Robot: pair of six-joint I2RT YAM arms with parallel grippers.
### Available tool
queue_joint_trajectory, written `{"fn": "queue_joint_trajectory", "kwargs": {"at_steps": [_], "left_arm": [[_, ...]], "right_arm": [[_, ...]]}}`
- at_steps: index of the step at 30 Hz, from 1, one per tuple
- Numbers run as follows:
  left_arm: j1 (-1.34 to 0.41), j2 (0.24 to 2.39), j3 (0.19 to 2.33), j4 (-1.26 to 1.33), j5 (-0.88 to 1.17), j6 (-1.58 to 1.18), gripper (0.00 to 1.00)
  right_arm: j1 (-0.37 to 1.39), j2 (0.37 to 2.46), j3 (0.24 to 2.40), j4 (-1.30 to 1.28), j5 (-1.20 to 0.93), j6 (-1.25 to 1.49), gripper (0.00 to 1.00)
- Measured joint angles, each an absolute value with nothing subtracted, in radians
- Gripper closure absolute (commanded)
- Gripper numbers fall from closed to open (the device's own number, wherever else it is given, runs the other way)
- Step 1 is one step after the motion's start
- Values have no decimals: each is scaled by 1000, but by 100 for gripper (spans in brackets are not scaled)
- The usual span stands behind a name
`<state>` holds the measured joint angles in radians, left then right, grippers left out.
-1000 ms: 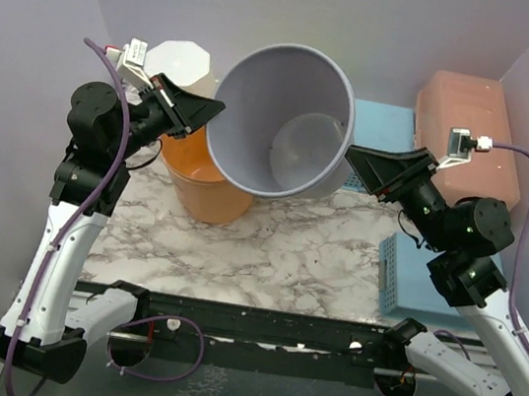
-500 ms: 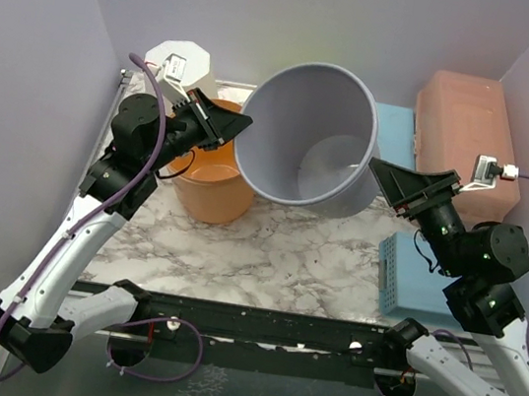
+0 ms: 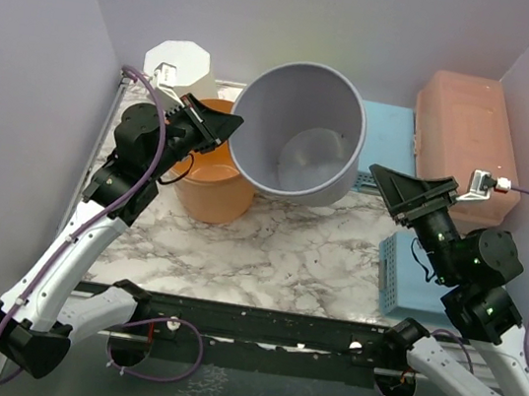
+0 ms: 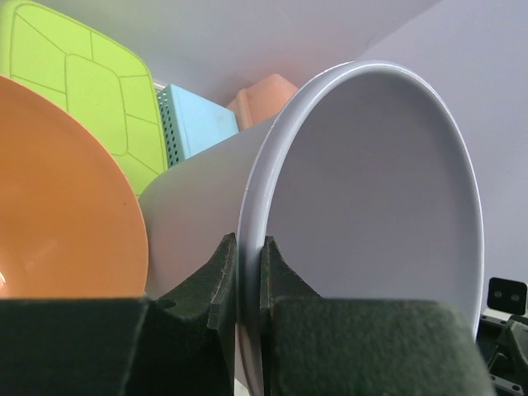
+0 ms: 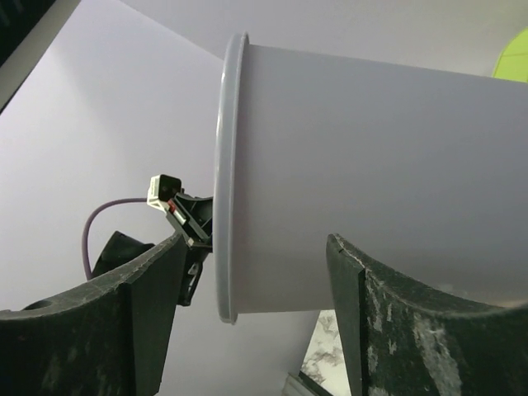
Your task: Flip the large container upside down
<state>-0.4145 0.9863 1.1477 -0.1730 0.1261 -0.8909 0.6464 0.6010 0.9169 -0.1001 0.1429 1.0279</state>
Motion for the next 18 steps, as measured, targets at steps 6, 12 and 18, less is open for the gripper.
{"fn": "queue_joint_trajectory", "kwargs": {"at_steps": [6, 12, 18], "left_arm": [[-415, 990, 1148, -173, 127, -890, 100], [-415, 994, 1148, -173, 131, -889, 100], [-415, 1002, 1148, -173, 134, -886, 100]], "right_arm": [[647, 752, 1102, -184, 120, 974, 26], [647, 868, 1216, -254, 86, 908, 31], [646, 905, 1228, -294, 72, 884, 39]]}}
